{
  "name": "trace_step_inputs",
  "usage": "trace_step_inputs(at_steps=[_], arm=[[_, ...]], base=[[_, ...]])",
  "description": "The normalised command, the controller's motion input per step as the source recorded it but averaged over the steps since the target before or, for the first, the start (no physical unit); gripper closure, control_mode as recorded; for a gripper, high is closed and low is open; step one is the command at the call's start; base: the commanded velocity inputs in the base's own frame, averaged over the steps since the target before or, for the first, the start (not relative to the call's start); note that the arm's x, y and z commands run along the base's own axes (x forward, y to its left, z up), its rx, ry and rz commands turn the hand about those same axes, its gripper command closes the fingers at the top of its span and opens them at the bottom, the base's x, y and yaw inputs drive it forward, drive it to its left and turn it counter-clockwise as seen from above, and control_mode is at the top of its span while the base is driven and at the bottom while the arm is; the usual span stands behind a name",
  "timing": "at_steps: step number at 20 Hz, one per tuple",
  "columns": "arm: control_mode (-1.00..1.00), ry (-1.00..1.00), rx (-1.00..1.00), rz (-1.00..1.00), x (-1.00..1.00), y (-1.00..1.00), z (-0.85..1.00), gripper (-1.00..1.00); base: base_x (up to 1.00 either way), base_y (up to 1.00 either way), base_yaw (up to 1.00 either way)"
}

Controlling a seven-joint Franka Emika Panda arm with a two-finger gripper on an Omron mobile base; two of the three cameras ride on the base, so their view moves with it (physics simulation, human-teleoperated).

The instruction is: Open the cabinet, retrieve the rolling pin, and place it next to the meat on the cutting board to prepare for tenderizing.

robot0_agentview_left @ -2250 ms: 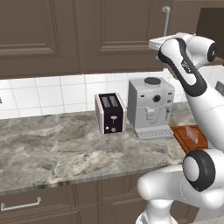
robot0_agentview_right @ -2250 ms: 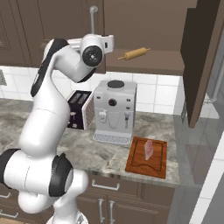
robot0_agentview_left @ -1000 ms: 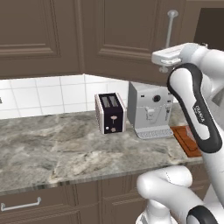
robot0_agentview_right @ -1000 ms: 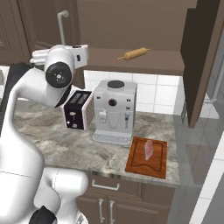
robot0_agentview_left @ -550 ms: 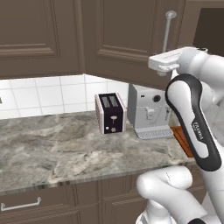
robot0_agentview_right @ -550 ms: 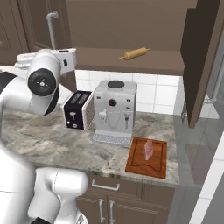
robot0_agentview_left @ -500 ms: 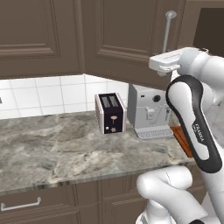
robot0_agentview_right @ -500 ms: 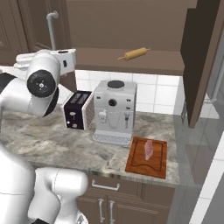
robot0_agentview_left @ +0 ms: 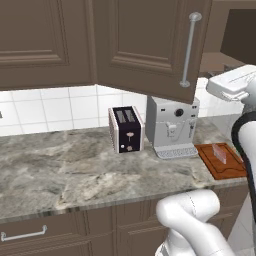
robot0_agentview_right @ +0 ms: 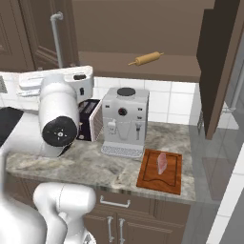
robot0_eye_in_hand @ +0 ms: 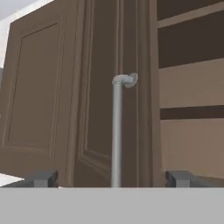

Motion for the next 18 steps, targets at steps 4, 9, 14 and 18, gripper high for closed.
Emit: trace_step_inputs(at_steps=[4, 9, 14, 18], arm=[[-1.0, -0.09, 0.08, 0.01, -0.84, -0.66, 0.0, -1.0], [-1.0, -0.01, 0.07, 0.03, -0.15, -0.63, 0.0, -1.0], [-1.0, 0.04, 0.04, 0.11, 0.64, -0.45, 0.0, -1.0], [-1.0, 0.07, 0.03, 0.15, 0.87, -0.15, -0.01, -1.0]], base=[[0.0, 0.0, 0.0], [0.0, 0.0, 0.0], [0.0, 0.0, 0.0], [0.0, 0.0, 0.0]])
